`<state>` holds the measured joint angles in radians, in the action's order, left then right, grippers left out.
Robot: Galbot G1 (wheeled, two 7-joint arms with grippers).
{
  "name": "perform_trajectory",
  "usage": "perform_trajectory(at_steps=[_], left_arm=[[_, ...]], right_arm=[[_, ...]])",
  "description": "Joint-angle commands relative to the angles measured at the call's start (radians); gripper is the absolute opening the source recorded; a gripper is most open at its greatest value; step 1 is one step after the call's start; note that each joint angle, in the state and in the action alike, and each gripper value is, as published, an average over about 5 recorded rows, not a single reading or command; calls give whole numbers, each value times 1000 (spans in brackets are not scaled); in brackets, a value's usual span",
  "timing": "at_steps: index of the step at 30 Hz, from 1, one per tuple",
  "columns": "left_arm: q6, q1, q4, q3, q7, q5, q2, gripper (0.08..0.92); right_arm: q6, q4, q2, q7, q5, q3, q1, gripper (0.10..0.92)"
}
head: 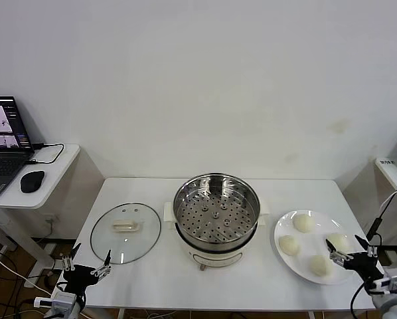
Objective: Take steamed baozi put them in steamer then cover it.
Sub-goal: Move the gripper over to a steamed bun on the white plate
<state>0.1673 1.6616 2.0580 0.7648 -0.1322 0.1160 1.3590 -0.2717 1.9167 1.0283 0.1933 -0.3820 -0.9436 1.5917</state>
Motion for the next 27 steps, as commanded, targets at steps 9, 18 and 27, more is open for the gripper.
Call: perform_trajectory(at_steps=[9,18,27], left_arm=[[-13,5,47,-23,5,36,17,823],[-16,33,87,-19,17,46,38,823],[-28,64,117,-3,18,71,96,823]], right_arm=[[-9,-198,-486,353,312,120,-295,822],[170,-522,-607,771,579,697,-874,823],[389,-745,-446,948,837,1097,-1292,823]])
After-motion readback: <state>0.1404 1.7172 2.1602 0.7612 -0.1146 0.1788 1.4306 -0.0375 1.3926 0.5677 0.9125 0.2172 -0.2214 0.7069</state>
